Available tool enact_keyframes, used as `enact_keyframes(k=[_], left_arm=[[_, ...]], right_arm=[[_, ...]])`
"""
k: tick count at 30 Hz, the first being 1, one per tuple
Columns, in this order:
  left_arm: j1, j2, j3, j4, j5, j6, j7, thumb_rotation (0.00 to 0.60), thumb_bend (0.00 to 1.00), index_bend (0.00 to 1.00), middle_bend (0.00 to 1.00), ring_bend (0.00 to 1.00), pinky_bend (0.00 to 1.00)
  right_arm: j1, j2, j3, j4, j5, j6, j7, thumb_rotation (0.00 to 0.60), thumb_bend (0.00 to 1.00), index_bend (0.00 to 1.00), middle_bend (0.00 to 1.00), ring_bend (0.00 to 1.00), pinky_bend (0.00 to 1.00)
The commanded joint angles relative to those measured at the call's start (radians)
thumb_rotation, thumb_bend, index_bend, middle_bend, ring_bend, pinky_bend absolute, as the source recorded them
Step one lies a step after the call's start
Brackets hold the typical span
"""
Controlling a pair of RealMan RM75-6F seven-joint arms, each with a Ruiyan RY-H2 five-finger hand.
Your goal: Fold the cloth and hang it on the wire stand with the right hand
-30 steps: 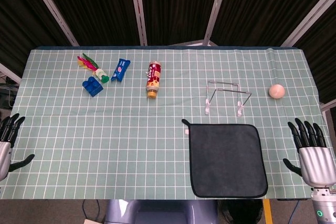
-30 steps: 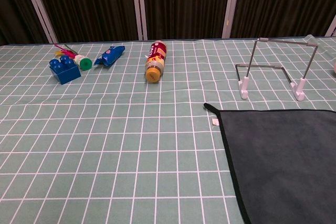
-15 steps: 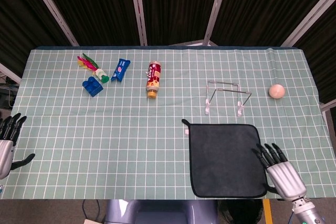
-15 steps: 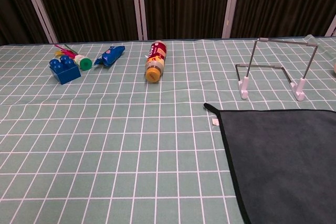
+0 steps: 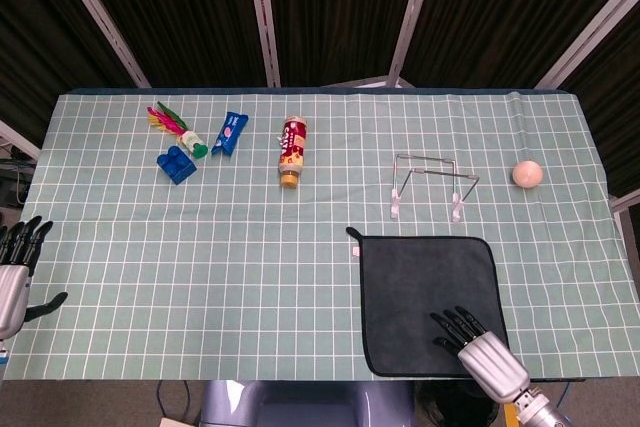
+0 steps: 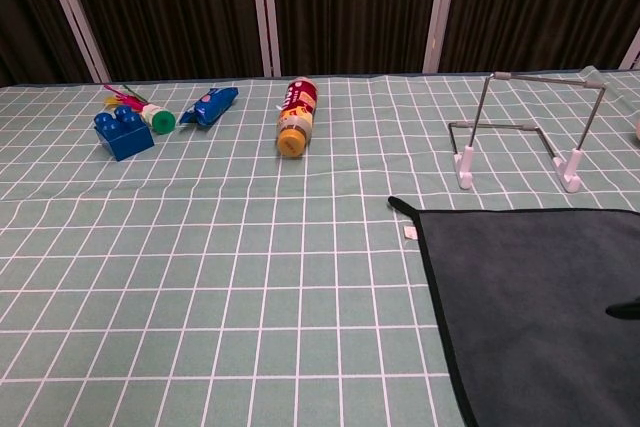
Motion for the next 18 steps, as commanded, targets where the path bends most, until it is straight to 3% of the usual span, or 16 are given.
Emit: enact_keyframes(k=[1, 18], left_arm=[[0.000, 0.000, 0.000, 0.001, -0.001, -0.001, -0.001, 0.600, 0.00, 0.00, 0.00, 0.00, 0.00], [-0.004, -0.003, -0.001, 0.005, -0.007, -0.010, 0.002, 0.600, 0.00, 0.00, 0.00, 0.00, 0.00]], right_arm=[[0.003, -0.025, -0.002, 0.031, -0.015, 0.013, -0.011, 0.600, 0.08, 0.35, 0.04, 0.00, 0.00], [0.014, -0.080, -0.014, 0.089, -0.007, -0.001, -0.048, 0.600, 0.11, 0.38, 0.05, 0.00, 0.00]])
